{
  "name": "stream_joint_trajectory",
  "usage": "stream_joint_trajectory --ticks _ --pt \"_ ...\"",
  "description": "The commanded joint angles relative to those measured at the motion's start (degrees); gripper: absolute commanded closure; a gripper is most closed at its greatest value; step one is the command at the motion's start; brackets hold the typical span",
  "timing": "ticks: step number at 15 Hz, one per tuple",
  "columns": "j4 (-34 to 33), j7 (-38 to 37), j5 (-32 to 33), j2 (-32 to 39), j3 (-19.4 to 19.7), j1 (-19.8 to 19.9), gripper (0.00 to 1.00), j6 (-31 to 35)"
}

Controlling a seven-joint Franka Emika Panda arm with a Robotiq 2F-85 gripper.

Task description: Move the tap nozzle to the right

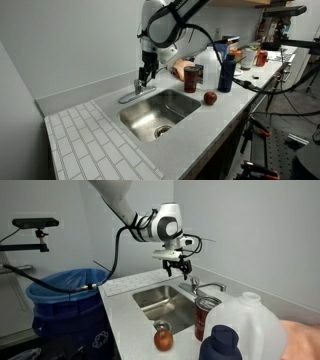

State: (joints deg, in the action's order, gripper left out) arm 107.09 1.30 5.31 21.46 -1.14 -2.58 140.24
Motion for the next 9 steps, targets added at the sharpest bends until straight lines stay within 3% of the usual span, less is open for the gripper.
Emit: stream_joint_trajectory --ticks 1,9 --pt "4.1 -2.8 3.0 -5.8 1.9 -0.7 0.0 -2.7" --pt "14.0 -0.5 1.1 -18.1 1.1 0.6 0.0 -3.3"
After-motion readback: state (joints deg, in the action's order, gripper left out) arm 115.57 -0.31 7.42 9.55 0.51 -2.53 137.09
